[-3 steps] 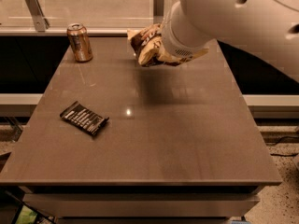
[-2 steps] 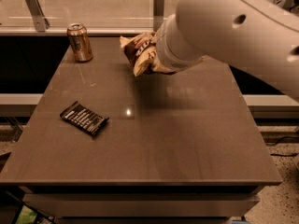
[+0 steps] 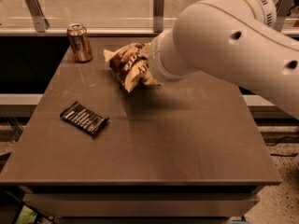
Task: Move brown chip bag near rxbar chocolate
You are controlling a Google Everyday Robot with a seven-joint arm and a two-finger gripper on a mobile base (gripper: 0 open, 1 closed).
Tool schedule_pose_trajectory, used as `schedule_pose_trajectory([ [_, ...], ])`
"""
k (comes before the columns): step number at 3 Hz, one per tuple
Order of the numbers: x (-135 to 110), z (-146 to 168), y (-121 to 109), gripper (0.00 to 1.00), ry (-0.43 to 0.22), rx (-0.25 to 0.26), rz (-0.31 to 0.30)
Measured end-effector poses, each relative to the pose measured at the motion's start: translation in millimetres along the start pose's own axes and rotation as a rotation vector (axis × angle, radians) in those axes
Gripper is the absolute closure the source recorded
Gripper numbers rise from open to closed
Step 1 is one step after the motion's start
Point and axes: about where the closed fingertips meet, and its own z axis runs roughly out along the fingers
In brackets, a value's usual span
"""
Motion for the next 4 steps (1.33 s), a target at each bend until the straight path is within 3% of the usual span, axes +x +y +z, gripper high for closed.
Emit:
schedule_pose_trajectory([
  [3, -23.8, 22.6, 21.3, 1.00, -0.214, -0.036, -0.153],
  [4, -26.4, 26.5, 33.8, 1.00, -0.251, -0.038, -0.153],
])
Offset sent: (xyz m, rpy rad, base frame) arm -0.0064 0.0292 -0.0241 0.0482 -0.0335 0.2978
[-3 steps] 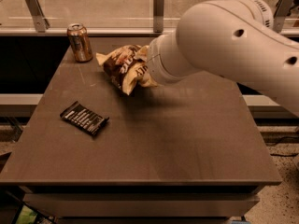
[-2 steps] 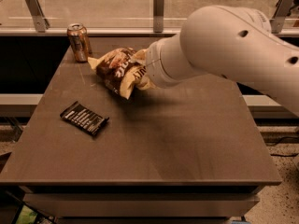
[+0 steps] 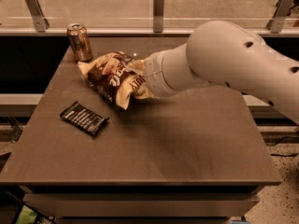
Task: Move brown chip bag near rxbar chocolate
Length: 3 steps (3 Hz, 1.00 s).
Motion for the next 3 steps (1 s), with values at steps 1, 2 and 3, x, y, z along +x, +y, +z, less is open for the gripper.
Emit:
schedule_pose_trajectory([
  [1, 5.7, -0.7, 13.1, 0.82, 0.018, 0.017, 0.029],
  [2, 4.3, -1.3, 12.7, 0.58, 0.019, 0.018, 0.025],
  [3, 2.5, -2.2, 12.1, 0.35, 0.020, 0.020, 0.021],
])
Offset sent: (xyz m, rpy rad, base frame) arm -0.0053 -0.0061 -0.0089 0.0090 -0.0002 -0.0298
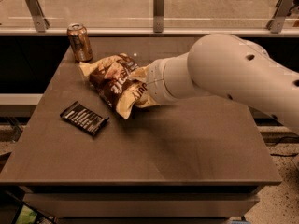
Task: Move brown chip bag near rxbar chocolate
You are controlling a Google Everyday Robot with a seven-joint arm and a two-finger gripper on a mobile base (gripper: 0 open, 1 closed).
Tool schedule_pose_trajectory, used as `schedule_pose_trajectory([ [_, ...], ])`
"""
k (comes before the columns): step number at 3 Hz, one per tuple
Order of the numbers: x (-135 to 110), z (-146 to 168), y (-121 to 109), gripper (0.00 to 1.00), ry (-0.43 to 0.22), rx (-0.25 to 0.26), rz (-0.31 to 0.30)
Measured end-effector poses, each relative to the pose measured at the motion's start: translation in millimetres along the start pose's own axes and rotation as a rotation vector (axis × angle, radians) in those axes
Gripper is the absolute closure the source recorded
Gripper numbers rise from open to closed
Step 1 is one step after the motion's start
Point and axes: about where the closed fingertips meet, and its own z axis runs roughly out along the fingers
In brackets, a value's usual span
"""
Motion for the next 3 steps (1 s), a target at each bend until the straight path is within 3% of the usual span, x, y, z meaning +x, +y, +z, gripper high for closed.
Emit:
schedule_pose_trajectory([
  [1, -2.0, -0.9, -0.7, 0.12, 0.000, 0.001, -0.004],
  [2, -3.8, -1.8, -1.4, 0.00, 0.001, 0.003, -0.008],
  [3, -3.9, -1.8, -1.4, 0.00, 0.001, 0.003, -0.008],
])
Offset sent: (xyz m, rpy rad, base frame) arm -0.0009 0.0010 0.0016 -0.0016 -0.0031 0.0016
